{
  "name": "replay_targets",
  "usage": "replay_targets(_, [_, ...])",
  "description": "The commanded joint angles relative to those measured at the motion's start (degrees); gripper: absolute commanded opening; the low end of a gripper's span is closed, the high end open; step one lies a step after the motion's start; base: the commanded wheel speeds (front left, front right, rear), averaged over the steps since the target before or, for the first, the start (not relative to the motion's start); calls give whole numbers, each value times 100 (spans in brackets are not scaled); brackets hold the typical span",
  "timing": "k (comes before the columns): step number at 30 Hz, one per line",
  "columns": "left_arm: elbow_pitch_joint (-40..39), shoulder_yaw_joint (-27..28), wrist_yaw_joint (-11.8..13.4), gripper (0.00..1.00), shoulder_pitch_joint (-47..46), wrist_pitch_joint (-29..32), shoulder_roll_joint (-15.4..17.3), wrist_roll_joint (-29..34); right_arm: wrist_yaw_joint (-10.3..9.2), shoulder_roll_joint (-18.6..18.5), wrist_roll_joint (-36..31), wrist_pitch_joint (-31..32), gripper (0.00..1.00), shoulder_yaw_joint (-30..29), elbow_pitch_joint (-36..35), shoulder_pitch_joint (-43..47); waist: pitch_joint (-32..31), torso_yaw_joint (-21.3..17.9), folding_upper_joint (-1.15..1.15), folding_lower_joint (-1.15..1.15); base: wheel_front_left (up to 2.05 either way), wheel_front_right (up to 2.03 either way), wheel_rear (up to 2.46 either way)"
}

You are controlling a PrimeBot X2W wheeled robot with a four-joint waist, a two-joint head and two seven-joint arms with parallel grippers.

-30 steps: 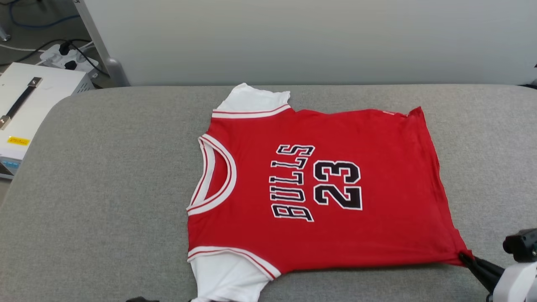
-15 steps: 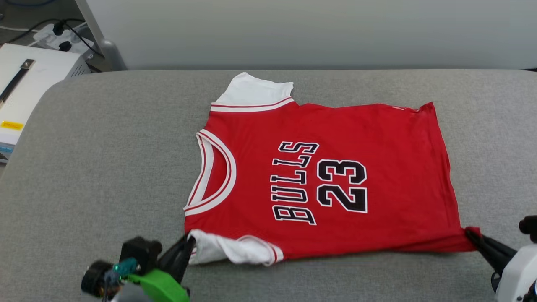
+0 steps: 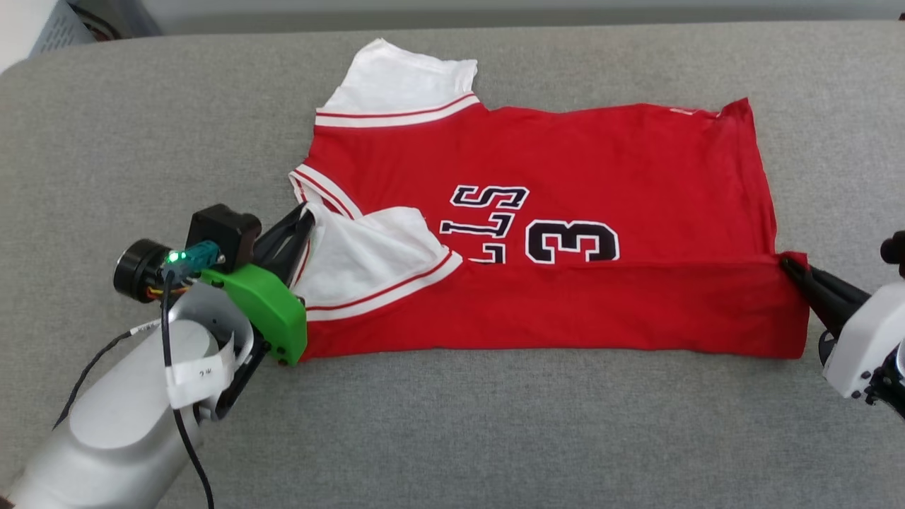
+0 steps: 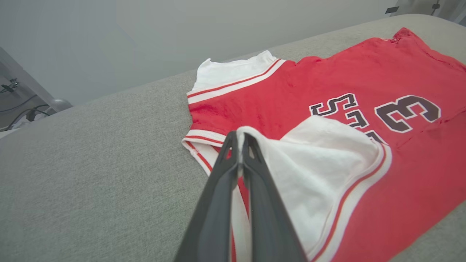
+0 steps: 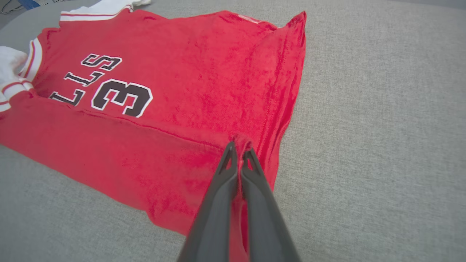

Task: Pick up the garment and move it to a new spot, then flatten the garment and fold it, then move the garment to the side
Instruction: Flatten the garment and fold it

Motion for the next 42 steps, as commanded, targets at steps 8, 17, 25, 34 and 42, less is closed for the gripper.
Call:
replay_targets(8, [1447,-176,-399,0,-608,-42,-519,77,-4,267,-158,189,0,251,639,-747,777,-93,0,0,0,0,0])
replay_targets(17, [2584,-335,-724,100,-622,-443,-951,-21,-4,333,71,-147,100,641,1103,-816,416,0,0,0,0,0,0])
replay_targets(25, [2257,-199,-793,100,-1041,-242,-575,-100,-4,192,190,-430,100,513,870,-425,-171,179,0,0,0,0,0])
replay_targets(34, [1579,-464,-903,100,-1509,2788,-234,-1320,-4,205,125,-282,100,332,761,-122,-478,329,0,0,0,0,0])
replay_targets(42, [1319,-835,-912,100,-1425,4692,-129,-2213,-4,292,128,31,100,314,640,-136,-369,236,0,0,0,0,0])
